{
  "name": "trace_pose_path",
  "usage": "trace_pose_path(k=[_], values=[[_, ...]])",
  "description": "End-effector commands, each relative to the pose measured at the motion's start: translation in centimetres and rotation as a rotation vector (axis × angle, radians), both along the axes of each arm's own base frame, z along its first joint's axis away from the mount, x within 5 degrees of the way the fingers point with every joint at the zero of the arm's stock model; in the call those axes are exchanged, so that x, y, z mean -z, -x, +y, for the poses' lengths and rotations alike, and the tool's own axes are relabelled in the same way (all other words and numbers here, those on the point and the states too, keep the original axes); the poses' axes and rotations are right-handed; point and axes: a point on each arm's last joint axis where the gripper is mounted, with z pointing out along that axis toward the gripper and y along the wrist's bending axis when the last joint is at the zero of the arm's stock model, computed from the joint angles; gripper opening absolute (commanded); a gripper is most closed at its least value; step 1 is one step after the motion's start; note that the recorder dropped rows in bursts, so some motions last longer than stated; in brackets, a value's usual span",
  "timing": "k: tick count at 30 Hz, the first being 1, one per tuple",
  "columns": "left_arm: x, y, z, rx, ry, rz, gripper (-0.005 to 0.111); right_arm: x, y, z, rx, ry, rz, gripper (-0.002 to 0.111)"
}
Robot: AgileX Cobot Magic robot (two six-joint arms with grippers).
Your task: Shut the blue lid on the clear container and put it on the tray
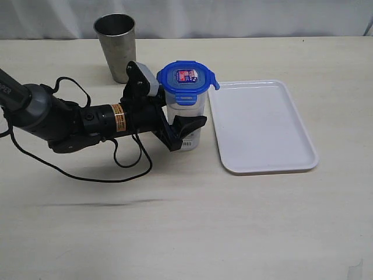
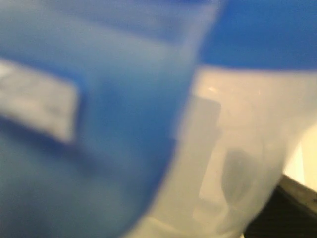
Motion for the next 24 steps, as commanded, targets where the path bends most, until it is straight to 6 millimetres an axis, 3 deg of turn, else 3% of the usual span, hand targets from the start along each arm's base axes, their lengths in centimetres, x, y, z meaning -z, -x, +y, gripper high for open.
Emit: trace_pose_path(k=[1,4,6,8,11,12,16,20,24], values=[[0.8,0.2,0.1,0.000,-0.029,0.035,0.000,-1.8,0.6,-0.7,0.009,-0.222,-0.209,0.004],[0.8,0.2,0.1,0.000,-0.029,0.035,0.000,-1.8,0.6,-0.8,-0.007,-0.315,-0.220,0.004],[0.8,0.2,0.1,0.000,-0.029,0.035,0.000,-2.9,0.8,-0.3,-0.049,-0.280,-0.228,0.004],[0.8,0.2,0.1,0.000,-0.030,0.037,0.000,-6.5,1.2,0.4,-0.132,-0.241,-0.288,0.006],[0.8,0.2,0.1,0.000,-0.030,0.037,0.000,-11.6,0.3,0.8,-0.132,-0.141,-0.253,0.023],[0.8,0.2,0.1,0.000,-0.030,0.037,0.000,-13.7,-0.7,0.5,-0.094,-0.137,-0.177,0.031],[0.8,0.2,0.1,0.000,-0.030,0.037,0.000,-16.5,-4.5,-0.1,0.020,-0.123,0.057,0.037],[0.8,0.2,0.2,0.000,-0.031,0.039,0.000,-17.3,-9.6,-0.8,0.140,-0.039,0.353,0.037],[0.8,0.2,0.2,-0.001,-0.035,0.040,0.000,-16.4,-14.5,-0.8,0.177,-0.034,0.673,0.037]])
